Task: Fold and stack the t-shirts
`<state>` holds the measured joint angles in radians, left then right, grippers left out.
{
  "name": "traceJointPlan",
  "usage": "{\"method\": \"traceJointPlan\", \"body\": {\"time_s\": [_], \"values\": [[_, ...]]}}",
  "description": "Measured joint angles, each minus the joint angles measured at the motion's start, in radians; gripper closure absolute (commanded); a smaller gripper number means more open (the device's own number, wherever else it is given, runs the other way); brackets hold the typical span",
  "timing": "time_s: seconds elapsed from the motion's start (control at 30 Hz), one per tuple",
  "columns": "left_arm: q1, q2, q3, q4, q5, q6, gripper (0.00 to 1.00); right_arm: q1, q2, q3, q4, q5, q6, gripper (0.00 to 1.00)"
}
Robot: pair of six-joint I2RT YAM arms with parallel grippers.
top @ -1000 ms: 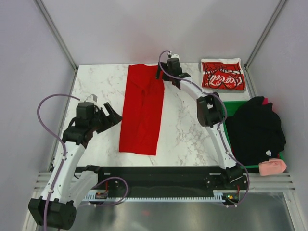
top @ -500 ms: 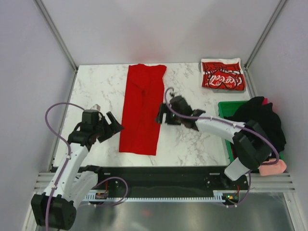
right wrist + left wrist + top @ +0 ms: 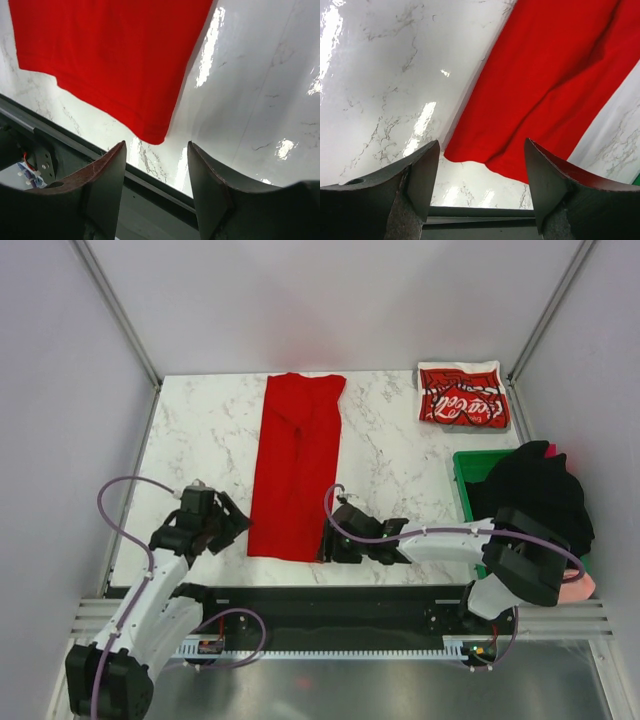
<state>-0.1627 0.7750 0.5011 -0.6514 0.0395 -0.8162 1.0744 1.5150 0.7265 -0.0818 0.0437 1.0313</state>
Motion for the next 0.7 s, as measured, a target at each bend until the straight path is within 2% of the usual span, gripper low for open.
{"method": "traceJointPlan", "body": {"time_s": [0.1,0.23,0.27,0.3,0.47,0.7], "values": [[-0.027,-0.004,-0.031,0.014,-0.028,-0.03,0.25,0.003,0.029,0.0,0.009,0.007,0.014,0.44],[-0.047,-0.012,-0.087,0.026,-0.051,-0.056,0.27,0.007,0.068,0.001,0.051,0.008,0.025,0.57],[-0.05,-0.014,-0.097,0.026,-0.059,-0.061,0.33,0.007,0.075,0.002,0.062,0.008,0.026,0.67],[-0.053,-0.017,-0.104,0.026,-0.064,-0.066,0.37,0.008,0.082,0.002,0.071,0.01,0.025,0.71],[-0.072,-0.018,-0.118,0.042,-0.084,-0.078,0.42,0.008,0.115,0.013,0.086,0.016,0.031,0.94],[-0.136,-0.025,-0.182,0.079,-0.094,-0.107,0.52,0.003,0.123,0.021,0.086,0.017,0.03,1.0]]}}
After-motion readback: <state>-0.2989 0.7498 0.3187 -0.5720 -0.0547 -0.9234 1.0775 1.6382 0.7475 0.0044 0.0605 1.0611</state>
